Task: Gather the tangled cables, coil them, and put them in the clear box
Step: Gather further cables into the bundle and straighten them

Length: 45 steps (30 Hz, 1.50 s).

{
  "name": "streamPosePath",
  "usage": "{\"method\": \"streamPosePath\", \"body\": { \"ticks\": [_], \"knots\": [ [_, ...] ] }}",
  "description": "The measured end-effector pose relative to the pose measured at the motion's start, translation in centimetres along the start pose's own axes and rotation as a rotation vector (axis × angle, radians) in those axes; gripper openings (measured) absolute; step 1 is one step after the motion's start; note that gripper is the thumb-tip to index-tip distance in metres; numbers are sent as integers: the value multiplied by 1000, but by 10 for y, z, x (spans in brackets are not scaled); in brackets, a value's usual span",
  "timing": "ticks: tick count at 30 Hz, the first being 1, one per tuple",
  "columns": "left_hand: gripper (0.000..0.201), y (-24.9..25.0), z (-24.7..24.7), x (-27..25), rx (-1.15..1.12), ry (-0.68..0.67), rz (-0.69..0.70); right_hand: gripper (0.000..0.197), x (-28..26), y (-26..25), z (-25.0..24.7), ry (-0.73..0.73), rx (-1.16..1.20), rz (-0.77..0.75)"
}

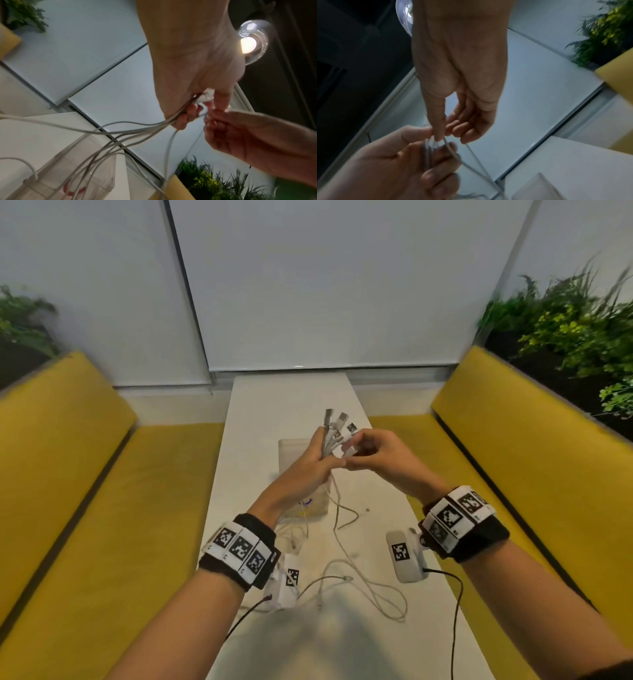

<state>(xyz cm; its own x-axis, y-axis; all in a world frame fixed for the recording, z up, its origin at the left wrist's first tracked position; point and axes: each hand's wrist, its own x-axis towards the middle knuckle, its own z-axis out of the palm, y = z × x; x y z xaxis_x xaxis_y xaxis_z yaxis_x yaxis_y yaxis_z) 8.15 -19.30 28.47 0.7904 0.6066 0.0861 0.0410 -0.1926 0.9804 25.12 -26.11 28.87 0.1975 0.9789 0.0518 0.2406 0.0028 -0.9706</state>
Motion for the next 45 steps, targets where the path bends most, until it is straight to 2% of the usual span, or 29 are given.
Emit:
{"method": "streamPosePath", "body": {
  "ticks": [3, 5, 9, 12, 15, 18, 21, 23, 25, 28, 30, 32, 34, 35, 36, 38, 41, 43, 45],
  "knots": [
    [30, 3, 4, -2, -15, 47, -1, 25, -7, -9, 9, 38, 99, 2],
    [27, 6, 5, -4, 28, 56, 10, 33, -10, -11, 14, 97, 208, -11],
    [14, 13, 3, -7, 111, 67, 83, 38, -11, -14, 25, 174, 399, 0],
    [17, 25, 3, -9, 162, 79, 147, 44, -12, -15, 35, 83, 507, 42],
    [15, 32, 5, -12, 159, 119, 210, 35, -15, -20, 36, 20, 484, -7],
    [16, 36, 5, -14, 112, 214, 259, 37, -16, -27, 33, -57, 456, -37],
    [12, 48, -8, -12, -12, 362, 296, 42, -21, -21, 27, -155, 287, 34],
    [12, 60, -23, -11, -115, 446, 337, 35, -23, -7, 21, -212, 158, 28],
    [12, 72, -37, -11, -207, 493, 387, 32, -25, 10, 14, -204, 125, 42],
    [9, 89, -50, -17, -383, 471, 463, 50, -30, 37, 0, -54, -43, 96],
    [7, 100, -58, -24, -481, 465, 501, 52, -37, 60, -13, -9, -97, 160],
    [6, 107, -64, -28, -563, 458, 509, 48, -44, 83, -27, -65, -231, 250],
    [8, 108, -64, -27, -611, 431, 494, 29, -48, 94, -36, -212, -515, 407],
    [10, 107, -61, -26, -625, 410, 477, 32, -50, 94, -38, -281, -637, 471],
    [13, 104, -57, -23, -632, 388, 457, 53, -48, 90, -40, -307, -694, 489],
    [16, 92, -47, -17, -625, 347, 401, 78, -43, 64, -34, -243, -577, 373],
    [20, 70, -27, -8, -605, 269, 286, 98, -30, 16, -12, -82, -319, 35],
    [22, 59, -13, -7, -599, 206, 222, 104, -22, -12, 4, -90, -236, -112],
    [32, 53, 0, -8, -559, 154, 172, 101, -14, -31, 19, -169, -144, -170]
  ]
}}
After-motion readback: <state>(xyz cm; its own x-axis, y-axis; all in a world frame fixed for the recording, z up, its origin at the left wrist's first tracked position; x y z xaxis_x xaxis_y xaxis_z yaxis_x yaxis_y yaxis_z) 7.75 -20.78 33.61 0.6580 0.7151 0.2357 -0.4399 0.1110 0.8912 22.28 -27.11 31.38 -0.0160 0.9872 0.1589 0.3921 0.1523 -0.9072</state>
